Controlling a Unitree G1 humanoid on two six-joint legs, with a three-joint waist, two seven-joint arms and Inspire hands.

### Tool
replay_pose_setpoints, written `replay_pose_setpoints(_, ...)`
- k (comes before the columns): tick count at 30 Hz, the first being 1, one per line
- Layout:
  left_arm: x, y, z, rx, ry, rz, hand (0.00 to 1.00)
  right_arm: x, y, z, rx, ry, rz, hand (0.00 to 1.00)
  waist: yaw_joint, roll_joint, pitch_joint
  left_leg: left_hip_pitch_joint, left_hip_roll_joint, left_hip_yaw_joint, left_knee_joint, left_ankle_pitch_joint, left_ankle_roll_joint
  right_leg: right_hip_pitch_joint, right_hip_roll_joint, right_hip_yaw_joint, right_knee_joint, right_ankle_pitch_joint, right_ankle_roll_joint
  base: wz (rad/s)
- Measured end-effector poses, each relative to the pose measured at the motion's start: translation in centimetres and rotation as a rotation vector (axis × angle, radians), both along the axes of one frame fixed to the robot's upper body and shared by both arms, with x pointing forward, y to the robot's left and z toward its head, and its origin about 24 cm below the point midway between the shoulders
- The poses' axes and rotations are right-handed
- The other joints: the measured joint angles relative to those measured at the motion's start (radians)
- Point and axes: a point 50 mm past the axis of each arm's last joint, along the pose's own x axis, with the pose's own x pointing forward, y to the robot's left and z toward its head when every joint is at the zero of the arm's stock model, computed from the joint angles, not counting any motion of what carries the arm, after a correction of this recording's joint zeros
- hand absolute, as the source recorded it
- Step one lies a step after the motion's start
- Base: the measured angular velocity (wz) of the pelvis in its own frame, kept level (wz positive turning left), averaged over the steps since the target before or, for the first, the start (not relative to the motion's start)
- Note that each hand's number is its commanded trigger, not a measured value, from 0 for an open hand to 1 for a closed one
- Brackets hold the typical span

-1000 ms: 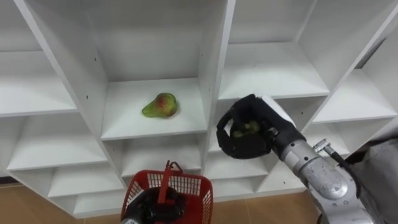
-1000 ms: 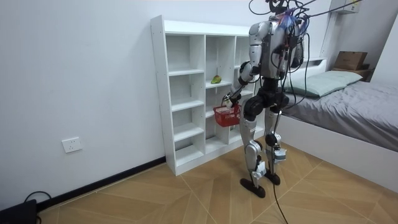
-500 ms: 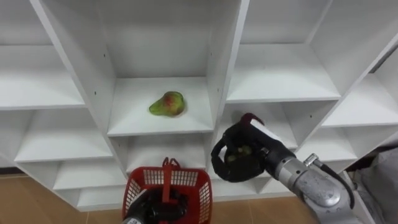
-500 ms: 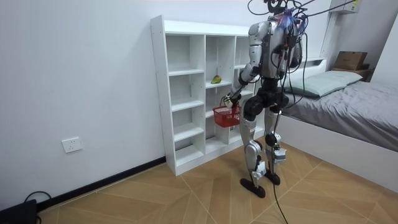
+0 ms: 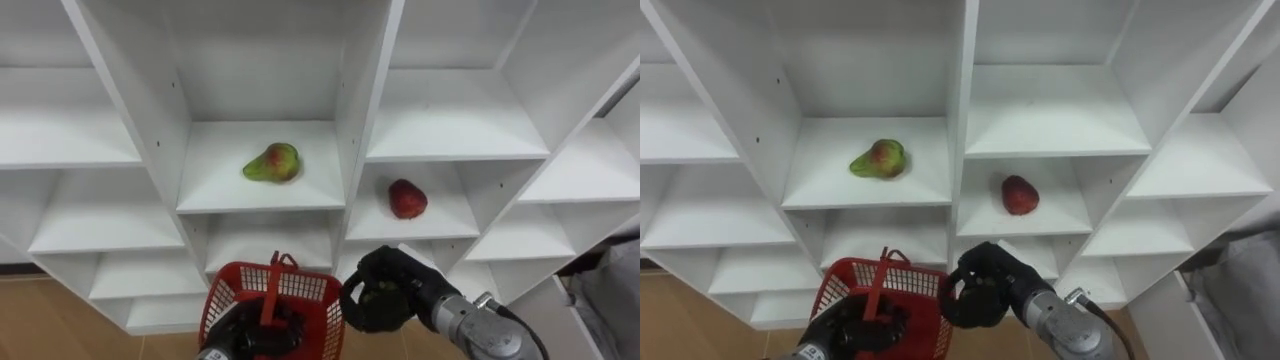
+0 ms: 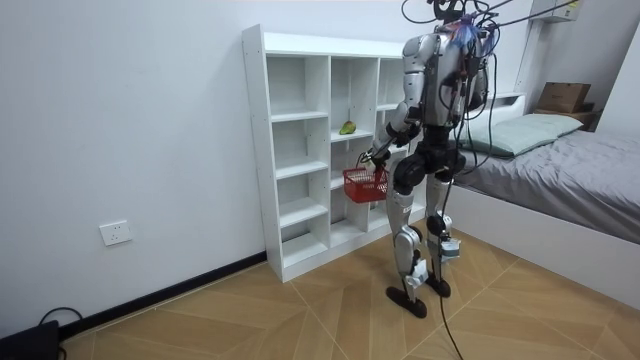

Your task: Collect fruits from the closet

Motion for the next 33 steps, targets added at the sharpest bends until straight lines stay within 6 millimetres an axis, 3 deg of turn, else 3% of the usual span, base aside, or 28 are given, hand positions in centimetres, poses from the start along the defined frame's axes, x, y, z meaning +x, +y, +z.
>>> replay_pose_setpoints(26,0.6,-1.2,0.8,-0.028,-0.044,-0.037,1.00,0.1,0.2,-1.2,0.015,0.038,-0.071,1.00,0.005,0.014,-0.0003,-0.003,-0.001,-0.015,0.008,0.000,0.000,0.005,-0.004,-0.038,0.000,0.000,0.000,0.01)
replay_pose_setpoints(33,0.6,-1.4,0.8,-0.034,-0.045,-0.040,1.00,-0.3,0.1,-1.9,0.016,0.073,-0.089,1.00,0.023,0.013,0.0003,0.009,-0.001,-0.020,0.007,0.000,0.000,0.020,-0.005,-0.044,-0.004,0.000,0.000,0.01)
